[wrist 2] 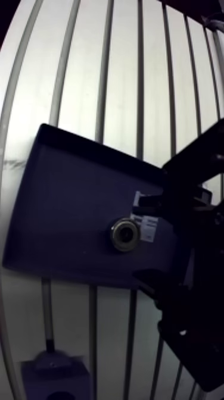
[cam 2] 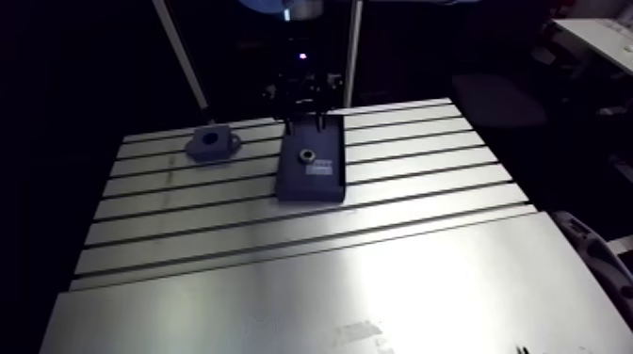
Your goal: Pick up the bearing and press it into the housing until flush.
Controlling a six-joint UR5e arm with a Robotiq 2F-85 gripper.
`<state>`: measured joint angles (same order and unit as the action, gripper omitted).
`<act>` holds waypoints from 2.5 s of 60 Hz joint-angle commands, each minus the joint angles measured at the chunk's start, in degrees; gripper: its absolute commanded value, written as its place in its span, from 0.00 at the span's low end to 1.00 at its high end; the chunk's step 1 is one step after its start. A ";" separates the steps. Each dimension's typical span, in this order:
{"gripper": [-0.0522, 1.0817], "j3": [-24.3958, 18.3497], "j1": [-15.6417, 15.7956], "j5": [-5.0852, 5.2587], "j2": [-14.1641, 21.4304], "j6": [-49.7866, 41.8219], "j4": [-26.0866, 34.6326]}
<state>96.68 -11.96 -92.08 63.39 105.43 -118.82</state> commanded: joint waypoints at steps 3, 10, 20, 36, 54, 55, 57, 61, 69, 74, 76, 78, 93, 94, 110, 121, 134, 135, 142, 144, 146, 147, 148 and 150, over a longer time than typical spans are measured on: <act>0.46 0.82 -0.17 0.01 -0.51 -0.16 -0.49; 0.46 1.09 -0.17 0.01 -0.60 -0.11 -1.57; 0.46 1.44 -0.09 0.10 -1.12 0.16 -1.99; 0.46 1.63 -0.16 0.10 -2.08 0.35 -2.77; 0.46 1.97 -0.17 0.11 -2.09 0.43 -2.79; 0.46 2.05 -0.17 0.10 -2.09 0.44 -2.79; 0.46 2.07 -0.17 0.10 -2.17 0.44 -2.79; 0.46 2.23 -0.17 0.10 -2.18 0.35 -2.79; 0.46 2.51 -0.17 0.11 -2.17 0.27 -2.87; 0.46 2.83 -0.50 0.19 -2.09 0.25 -2.87; 0.46 2.86 -0.60 0.19 -2.09 0.26 -2.87; 0.46 2.93 -0.61 0.19 -2.09 0.26 -2.95; 0.46 4.06 -0.61 0.11 -2.18 0.52 -5.85; 0.46 4.16 -0.61 0.18 -2.18 0.53 -5.86; 0.46 4.18 -0.61 0.36 -3.23 0.35 -6.20; 0.46 4.00 -0.53 0.45 -3.23 0.34 -6.30; 0.46 4.00 -0.44 0.45 -3.16 0.18 -6.30; 0.46 4.00 -0.36 0.45 -3.15 0.10 -6.30; 0.46 3.92 -0.19 0.45 -3.15 0.00 -6.30; 0.46 3.84 -0.18 0.45 -3.15 -0.07 -6.30; 0.46 3.83 -0.17 0.45 -3.15 -0.09 -6.30; 0.46 3.83 -0.17 0.45 -3.15 -0.09 -6.30; 0.46 3.83 -0.17 0.45 -3.15 -0.09 -6.30; 0.46 3.75 -0.17 0.45 -3.15 -0.16 -6.30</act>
<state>100.61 -12.26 -91.63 60.21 105.49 -125.11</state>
